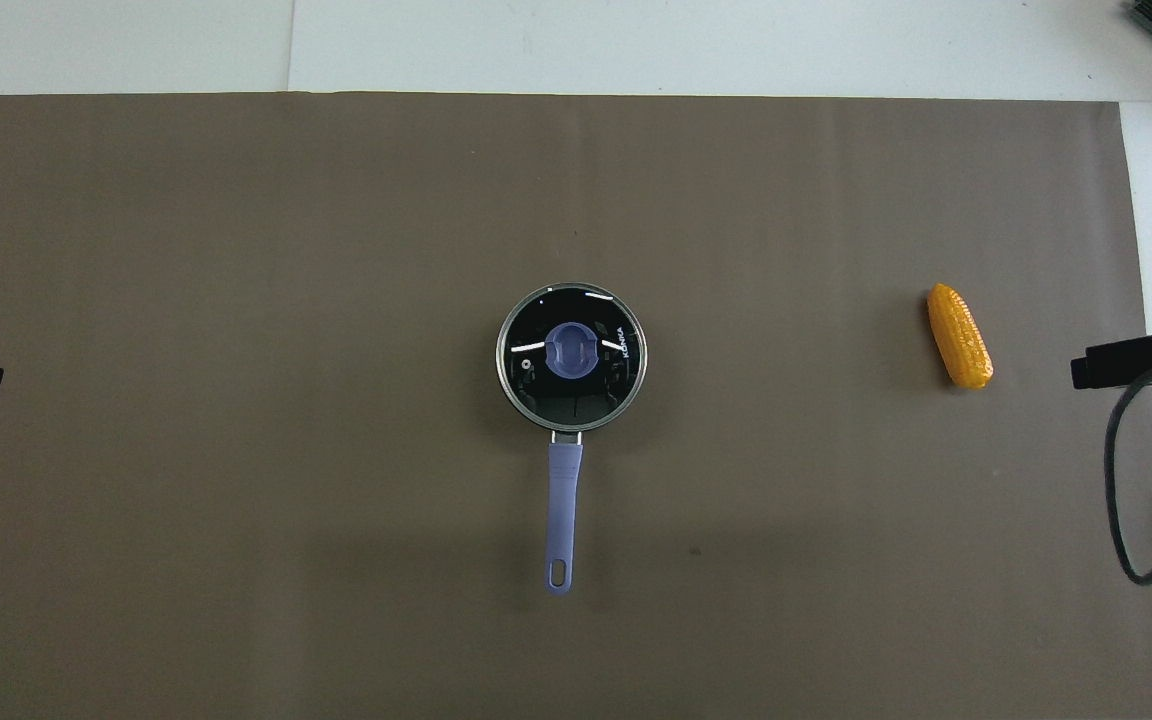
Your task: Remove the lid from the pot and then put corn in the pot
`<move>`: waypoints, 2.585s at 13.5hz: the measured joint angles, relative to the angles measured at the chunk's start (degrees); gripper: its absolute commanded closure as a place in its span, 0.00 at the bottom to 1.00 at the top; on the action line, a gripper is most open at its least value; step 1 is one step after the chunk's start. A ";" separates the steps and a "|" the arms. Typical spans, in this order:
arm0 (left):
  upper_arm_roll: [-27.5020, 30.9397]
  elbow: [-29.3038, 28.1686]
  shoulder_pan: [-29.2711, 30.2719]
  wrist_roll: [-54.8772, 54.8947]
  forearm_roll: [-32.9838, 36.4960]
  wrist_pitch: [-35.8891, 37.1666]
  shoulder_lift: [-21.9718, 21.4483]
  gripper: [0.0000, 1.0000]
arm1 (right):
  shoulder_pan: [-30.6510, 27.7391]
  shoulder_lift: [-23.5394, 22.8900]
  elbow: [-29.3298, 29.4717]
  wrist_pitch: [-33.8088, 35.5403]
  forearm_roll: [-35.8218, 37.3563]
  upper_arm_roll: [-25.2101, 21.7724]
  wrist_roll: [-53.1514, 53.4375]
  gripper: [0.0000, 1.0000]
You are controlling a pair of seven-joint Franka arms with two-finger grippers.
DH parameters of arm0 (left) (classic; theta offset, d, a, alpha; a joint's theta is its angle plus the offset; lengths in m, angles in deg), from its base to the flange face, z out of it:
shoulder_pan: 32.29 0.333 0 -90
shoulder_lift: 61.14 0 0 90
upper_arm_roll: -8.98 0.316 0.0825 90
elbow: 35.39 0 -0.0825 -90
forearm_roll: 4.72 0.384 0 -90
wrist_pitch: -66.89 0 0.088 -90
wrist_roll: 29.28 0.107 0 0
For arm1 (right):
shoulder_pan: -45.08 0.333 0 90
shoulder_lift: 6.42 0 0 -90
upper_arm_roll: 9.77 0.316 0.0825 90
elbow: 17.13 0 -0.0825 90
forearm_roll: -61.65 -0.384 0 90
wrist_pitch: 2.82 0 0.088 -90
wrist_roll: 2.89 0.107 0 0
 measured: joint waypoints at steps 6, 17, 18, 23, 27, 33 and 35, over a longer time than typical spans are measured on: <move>-0.28 0.00 -0.01 0.00 0.00 0.04 -0.10 0.00 | -0.05 0.00 0.00 0.00 0.00 -0.01 0.00 0.00; -2.00 -2.11 -6.14 -1.63 -0.13 -4.81 0.13 0.00 | -0.54 0.00 -0.03 0.40 0.00 -0.10 0.00 0.00; -2.07 -3.02 -7.45 -2.64 -0.13 -6.64 0.29 0.00 | -0.63 0.00 -0.03 0.41 0.00 -0.12 0.00 0.00; -2.32 -8.58 -15.46 -13.31 -0.14 -16.07 1.81 0.00 | -0.64 0.09 -0.47 -0.71 0.34 -0.17 0.00 0.00; -2.34 -11.14 -21.93 -21.71 -0.15 -24.69 6.47 0.00 | -0.90 1.23 -2.86 -3.65 1.75 -0.24 0.00 0.00; -2.28 -11.28 -29.95 -36.32 0.68 -35.15 15.60 0.00 | -4.34 0.97 -9.76 -12.90 1.88 -0.36 0.00 0.00; -2.30 -11.26 -31.77 -40.14 1.20 -37.61 17.98 0.00 | -4.14 -0.65 -11.17 -16.31 1.88 -0.15 0.00 0.00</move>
